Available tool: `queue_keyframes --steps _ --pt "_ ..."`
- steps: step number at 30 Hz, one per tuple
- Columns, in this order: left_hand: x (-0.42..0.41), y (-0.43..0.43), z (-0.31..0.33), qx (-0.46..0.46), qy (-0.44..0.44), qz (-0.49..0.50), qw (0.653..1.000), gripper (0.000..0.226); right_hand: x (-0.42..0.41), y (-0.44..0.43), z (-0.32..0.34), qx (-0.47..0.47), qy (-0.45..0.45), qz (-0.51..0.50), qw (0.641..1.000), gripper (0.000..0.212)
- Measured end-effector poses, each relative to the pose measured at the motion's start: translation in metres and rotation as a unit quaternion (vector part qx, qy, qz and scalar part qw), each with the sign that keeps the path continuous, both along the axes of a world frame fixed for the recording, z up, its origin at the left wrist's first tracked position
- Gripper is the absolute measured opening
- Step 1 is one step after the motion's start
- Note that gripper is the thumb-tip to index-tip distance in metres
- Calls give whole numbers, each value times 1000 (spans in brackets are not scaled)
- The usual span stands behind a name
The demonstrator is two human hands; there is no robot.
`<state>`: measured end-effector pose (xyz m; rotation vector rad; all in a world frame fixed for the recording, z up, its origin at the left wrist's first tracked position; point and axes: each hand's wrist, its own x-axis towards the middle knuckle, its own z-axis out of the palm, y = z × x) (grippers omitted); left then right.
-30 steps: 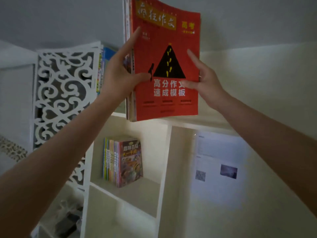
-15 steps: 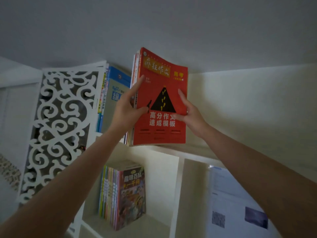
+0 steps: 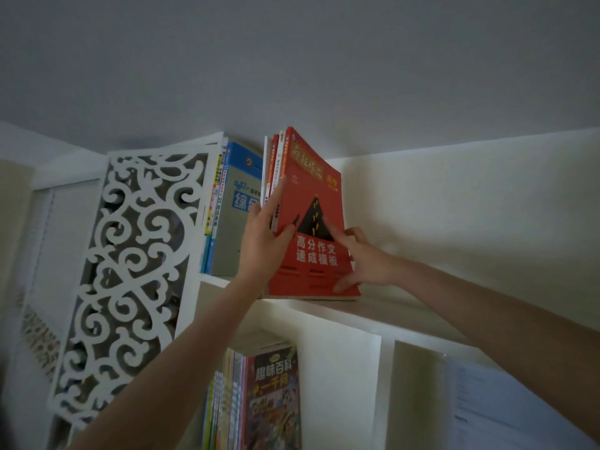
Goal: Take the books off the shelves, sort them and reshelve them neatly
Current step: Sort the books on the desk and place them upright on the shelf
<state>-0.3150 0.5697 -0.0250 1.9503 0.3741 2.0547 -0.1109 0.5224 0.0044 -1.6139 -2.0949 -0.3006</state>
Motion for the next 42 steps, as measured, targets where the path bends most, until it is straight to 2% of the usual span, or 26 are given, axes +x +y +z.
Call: queue_keyframes --steps 2,5,11,16,19,23,28,31,32,34,36,42 --pt "0 8 0 11 -2 -2 1000 74 -5 12 -4 7 -19 1 1000 133" --pt "-1 23 0 15 -4 -3 1000 73 -10 32 -10 33 -3 10 999 132" --pt "-16 70 3 9 27 19 999 71 -23 75 -5 22 -10 18 1000 138" --pt "-18 105 3 6 39 54 998 72 -29 123 -10 65 -61 10 996 149" --pt "-17 126 2 5 35 84 996 71 -33 141 -13 80 -95 -18 992 142" --pt "-15 142 0 23 25 112 993 71 -32 161 -18 97 -83 -4 992 139" --pt "-12 148 -1 53 41 202 977 73 -20 170 -22 113 -60 19 992 130" --pt "-12 146 -4 71 46 283 955 73 -9 165 -22 143 -130 -15 981 118" --pt "-13 146 -6 69 55 318 944 74 -7 165 -22 129 -112 -20 985 118" --pt "-16 149 -9 55 82 367 925 75 -12 169 -26 76 22 29 996 126" --pt "-19 149 -10 46 108 384 916 75 -13 172 -34 50 136 71 987 135" --pt "-21 140 -20 68 205 399 891 76 -14 176 -36 41 116 7 992 120"
